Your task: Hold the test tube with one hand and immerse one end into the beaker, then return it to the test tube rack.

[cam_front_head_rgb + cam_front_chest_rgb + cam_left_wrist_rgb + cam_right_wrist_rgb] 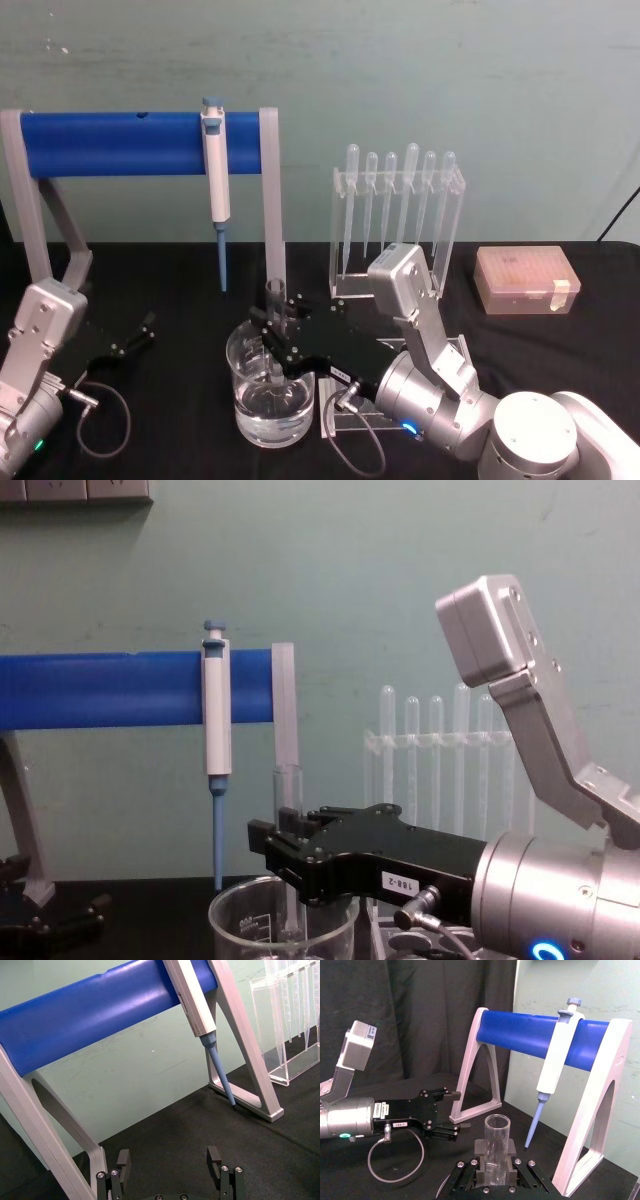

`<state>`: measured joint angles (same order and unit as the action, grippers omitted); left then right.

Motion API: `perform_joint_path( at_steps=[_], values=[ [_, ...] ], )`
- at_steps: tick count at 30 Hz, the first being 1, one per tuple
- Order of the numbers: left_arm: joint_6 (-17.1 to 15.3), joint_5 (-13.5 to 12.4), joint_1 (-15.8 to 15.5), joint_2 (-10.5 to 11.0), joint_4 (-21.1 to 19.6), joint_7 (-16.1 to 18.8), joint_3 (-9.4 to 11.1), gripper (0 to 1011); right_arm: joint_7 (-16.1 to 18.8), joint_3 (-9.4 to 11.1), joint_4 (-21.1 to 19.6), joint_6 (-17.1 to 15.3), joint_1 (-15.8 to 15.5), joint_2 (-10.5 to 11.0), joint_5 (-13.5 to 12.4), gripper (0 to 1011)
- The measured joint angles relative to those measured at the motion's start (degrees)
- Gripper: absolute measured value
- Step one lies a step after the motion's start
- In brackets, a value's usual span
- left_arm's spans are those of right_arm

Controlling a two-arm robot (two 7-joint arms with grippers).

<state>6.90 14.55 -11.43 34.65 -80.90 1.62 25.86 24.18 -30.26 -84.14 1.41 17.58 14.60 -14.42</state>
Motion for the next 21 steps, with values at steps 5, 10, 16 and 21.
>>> perform_joint_path(
  at_steps=[5, 10, 16, 21],
  values=[
    [0.0, 0.0, 0.0, 0.0, 0.0, 0.0, 0.0, 1000, 0.0, 0.0, 0.0, 0.0, 0.0, 0.0, 0.0, 233],
    [0.0, 0.0, 0.0, 0.0, 0.0, 0.0, 0.0, 1000, 0.0, 0.0, 0.0, 0.0, 0.0, 0.0, 0.0, 233],
    [0.0, 0.0, 0.0, 0.0, 0.0, 0.0, 0.0, 1000, 0.0, 0.0, 0.0, 0.0, 0.0, 0.0, 0.0, 233],
    [0.0, 0.0, 0.0, 0.0, 0.0, 0.0, 0.0, 1000, 0.0, 0.0, 0.0, 0.0, 0.0, 0.0, 0.0, 233]
  ],
)
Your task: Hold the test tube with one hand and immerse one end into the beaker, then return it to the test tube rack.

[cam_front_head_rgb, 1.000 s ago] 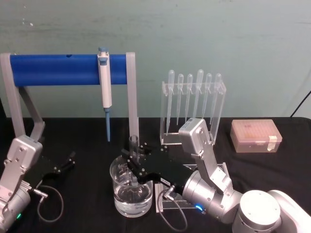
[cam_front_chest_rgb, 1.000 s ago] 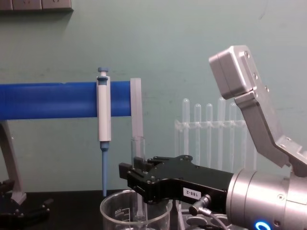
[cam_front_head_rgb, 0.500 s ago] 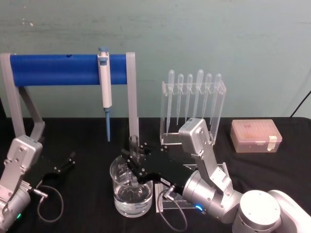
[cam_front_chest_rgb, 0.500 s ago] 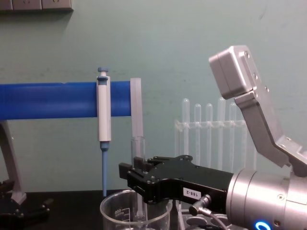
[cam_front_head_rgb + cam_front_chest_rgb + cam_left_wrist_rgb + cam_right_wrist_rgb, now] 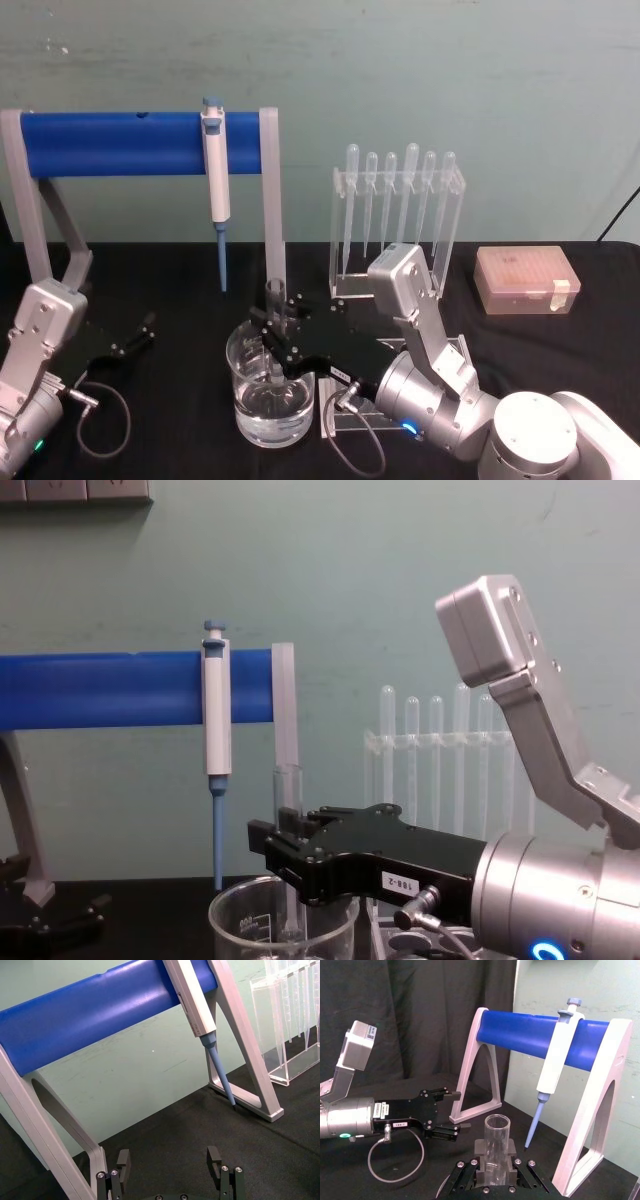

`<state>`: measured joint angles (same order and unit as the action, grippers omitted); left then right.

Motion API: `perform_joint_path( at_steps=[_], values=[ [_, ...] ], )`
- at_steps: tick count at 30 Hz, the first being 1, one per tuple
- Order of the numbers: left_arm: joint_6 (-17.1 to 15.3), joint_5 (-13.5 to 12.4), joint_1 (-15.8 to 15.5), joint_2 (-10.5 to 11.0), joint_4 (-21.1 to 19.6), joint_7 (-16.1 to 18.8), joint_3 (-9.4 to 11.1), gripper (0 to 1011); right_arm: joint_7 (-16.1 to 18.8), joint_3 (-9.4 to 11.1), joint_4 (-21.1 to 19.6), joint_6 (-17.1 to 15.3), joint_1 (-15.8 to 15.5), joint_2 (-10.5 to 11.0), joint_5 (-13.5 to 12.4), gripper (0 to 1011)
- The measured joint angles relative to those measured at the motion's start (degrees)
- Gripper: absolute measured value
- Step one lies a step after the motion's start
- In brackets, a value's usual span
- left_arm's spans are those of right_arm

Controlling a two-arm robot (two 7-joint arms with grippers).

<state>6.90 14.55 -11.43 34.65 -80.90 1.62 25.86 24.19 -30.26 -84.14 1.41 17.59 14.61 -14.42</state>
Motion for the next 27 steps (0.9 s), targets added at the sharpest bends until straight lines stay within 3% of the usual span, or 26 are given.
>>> perform_joint_path(
  at_steps=[27],
  values=[
    [0.0, 0.0, 0.0, 0.0, 0.0, 0.0, 0.0, 1000, 0.0, 0.0, 0.0, 0.0, 0.0, 0.0, 0.0, 233]
  ],
)
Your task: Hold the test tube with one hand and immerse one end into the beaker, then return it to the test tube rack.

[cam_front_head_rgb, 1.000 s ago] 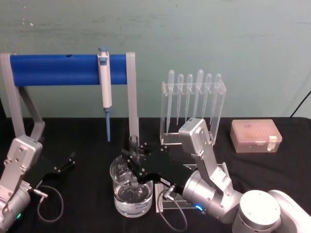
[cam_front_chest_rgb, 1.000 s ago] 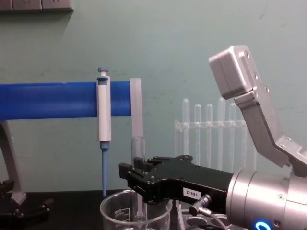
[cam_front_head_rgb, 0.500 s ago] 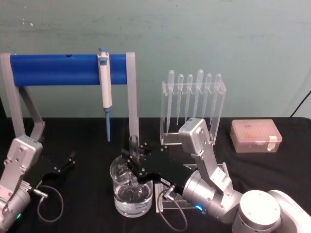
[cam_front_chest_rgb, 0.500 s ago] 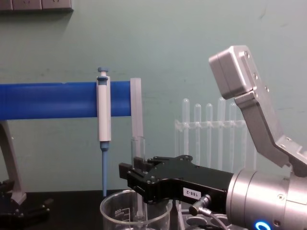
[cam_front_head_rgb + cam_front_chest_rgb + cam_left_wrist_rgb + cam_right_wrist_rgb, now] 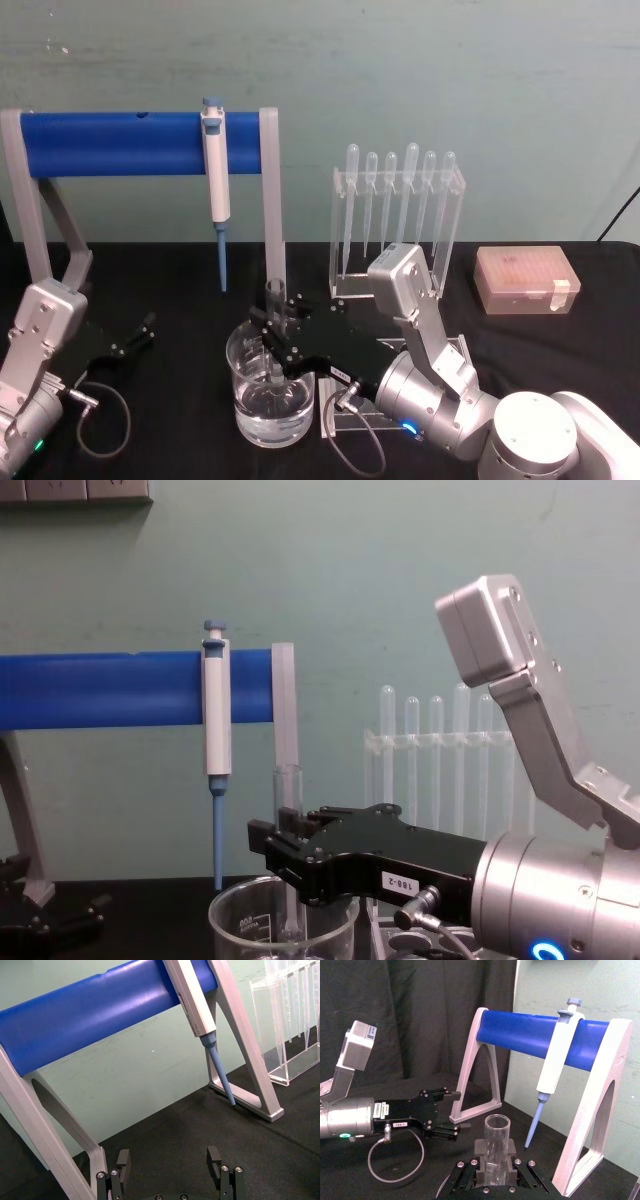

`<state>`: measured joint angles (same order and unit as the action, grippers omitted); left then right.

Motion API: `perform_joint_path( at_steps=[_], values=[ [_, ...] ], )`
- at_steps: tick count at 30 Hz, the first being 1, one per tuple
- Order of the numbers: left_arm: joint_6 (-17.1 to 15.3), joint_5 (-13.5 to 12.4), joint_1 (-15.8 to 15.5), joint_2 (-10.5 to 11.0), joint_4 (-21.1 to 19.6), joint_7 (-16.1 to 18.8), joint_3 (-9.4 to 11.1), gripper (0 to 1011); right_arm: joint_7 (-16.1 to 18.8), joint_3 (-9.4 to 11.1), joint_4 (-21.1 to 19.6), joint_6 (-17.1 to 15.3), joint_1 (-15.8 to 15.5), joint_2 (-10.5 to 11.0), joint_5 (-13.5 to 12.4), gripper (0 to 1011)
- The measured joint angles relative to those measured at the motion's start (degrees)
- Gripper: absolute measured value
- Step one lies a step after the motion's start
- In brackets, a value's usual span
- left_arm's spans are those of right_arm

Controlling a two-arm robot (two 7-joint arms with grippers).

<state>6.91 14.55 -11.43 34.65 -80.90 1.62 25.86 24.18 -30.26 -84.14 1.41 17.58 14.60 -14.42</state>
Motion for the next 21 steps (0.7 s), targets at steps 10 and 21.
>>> perform_joint_path(
  at_steps=[10, 21],
  values=[
    [0.0, 0.0, 0.0, 0.0, 0.0, 0.0, 0.0, 1000, 0.0, 0.0, 0.0, 0.0, 0.0, 0.0, 0.0, 233],
    [0.0, 0.0, 0.0, 0.0, 0.0, 0.0, 0.0, 1000, 0.0, 0.0, 0.0, 0.0, 0.0, 0.0, 0.0, 234]
  ],
)
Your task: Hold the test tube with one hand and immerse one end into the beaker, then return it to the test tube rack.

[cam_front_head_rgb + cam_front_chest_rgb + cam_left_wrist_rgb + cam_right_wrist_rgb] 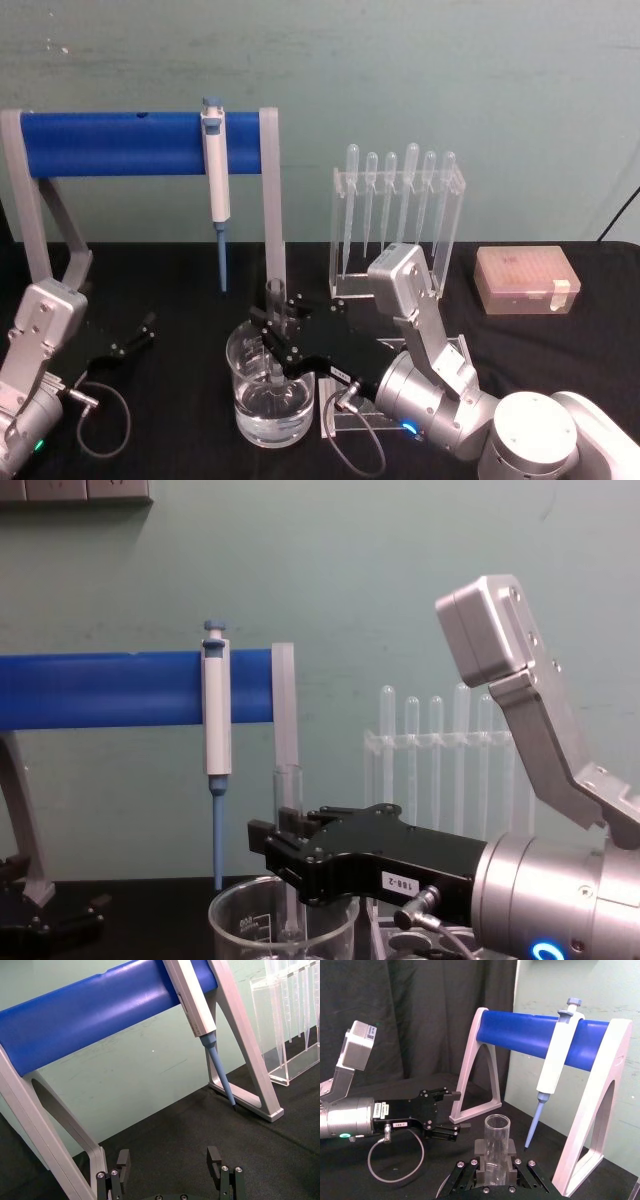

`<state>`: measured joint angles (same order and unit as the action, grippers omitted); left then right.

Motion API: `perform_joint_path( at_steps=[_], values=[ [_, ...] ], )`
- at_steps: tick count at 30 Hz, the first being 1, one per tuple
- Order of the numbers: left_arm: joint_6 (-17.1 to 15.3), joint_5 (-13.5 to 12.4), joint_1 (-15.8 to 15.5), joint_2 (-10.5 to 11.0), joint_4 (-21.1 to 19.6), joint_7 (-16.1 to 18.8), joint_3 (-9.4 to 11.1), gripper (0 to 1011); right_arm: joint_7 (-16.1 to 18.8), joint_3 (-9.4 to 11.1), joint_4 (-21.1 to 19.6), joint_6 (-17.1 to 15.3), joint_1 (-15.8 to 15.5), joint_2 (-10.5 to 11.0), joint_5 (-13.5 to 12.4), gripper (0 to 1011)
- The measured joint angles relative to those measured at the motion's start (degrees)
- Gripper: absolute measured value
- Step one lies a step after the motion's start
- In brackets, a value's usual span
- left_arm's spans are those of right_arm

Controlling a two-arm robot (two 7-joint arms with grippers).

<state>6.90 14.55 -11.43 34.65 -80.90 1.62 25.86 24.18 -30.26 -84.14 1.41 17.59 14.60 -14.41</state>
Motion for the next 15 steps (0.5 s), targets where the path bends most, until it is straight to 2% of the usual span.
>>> perform_joint_path(
  at_steps=[15],
  values=[
    [0.0, 0.0, 0.0, 0.0, 0.0, 0.0, 0.0, 1000, 0.0, 0.0, 0.0, 0.0, 0.0, 0.0, 0.0, 233]
  ],
)
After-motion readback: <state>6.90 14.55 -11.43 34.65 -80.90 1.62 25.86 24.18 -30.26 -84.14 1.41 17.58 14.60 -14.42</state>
